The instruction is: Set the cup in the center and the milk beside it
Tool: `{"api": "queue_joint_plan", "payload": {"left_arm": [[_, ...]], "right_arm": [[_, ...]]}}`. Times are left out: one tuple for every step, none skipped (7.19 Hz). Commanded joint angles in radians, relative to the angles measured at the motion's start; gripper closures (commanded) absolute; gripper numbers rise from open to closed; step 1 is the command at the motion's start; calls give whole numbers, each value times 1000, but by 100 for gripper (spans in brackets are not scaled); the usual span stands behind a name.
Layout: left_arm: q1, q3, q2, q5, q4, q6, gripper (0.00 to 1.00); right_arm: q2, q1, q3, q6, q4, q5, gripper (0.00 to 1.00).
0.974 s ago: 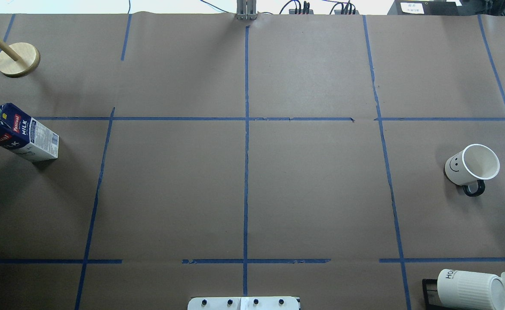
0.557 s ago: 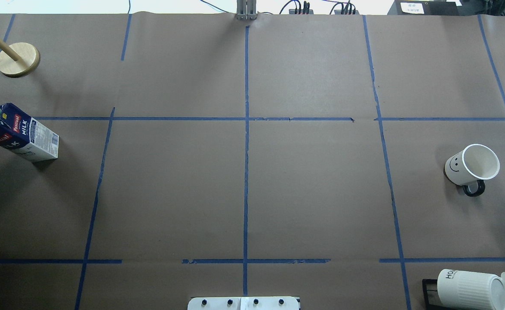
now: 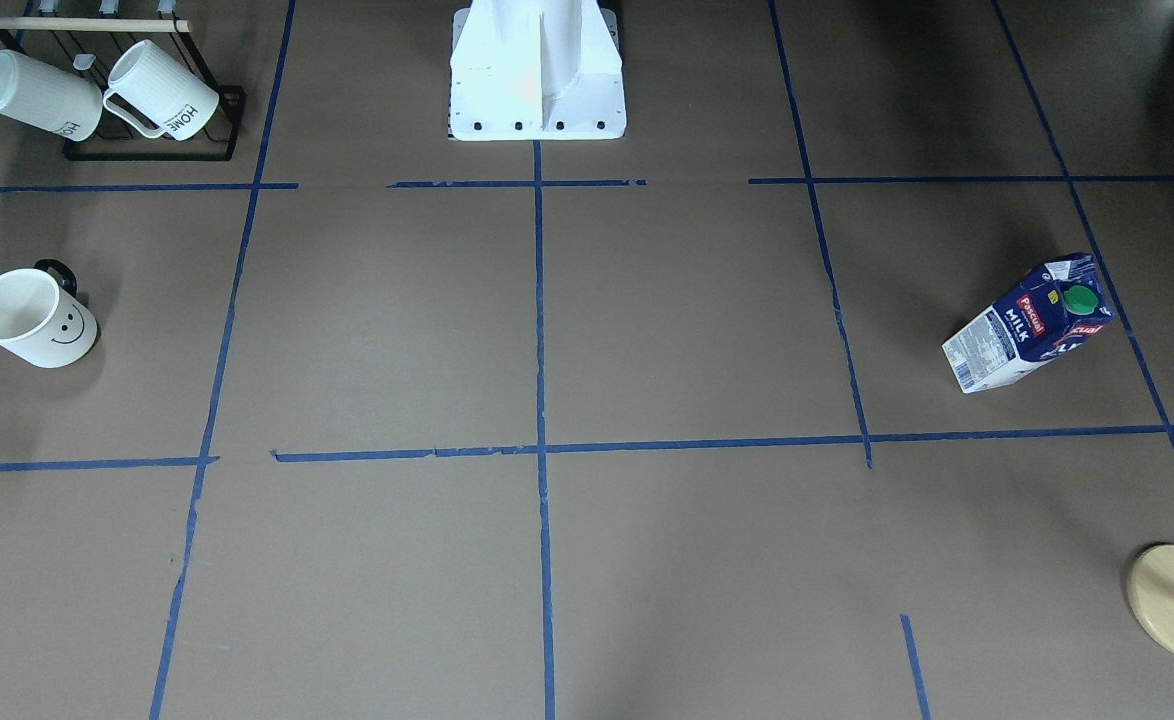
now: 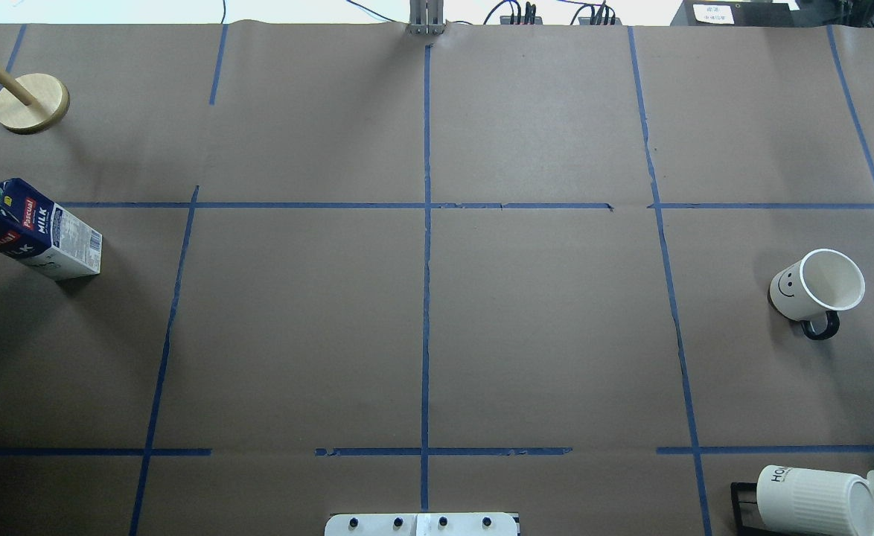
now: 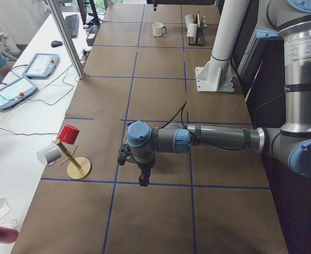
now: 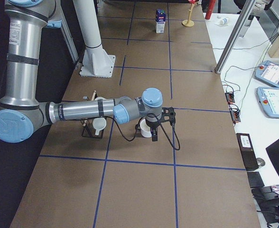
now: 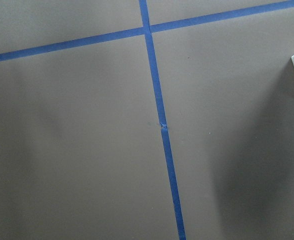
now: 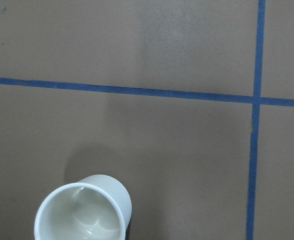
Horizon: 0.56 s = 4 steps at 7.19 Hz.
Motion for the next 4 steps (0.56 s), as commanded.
{"api": "queue_joint_plan", "payload": {"left_arm": [[0,-5,2,0,4,0,0],[0,-5,2,0,4,0,0],[0,-4,2,0,4,0,0],[0,-2,2,-2,3,0,0]], "right_arm": [[-2,-124,-4,169,111,-81,1],[-19,-155,-31,192,175,-106,1],[-22,-175,-86,202,255,-109,1],[-22,-198,-118,244,317,-112,1]]}}
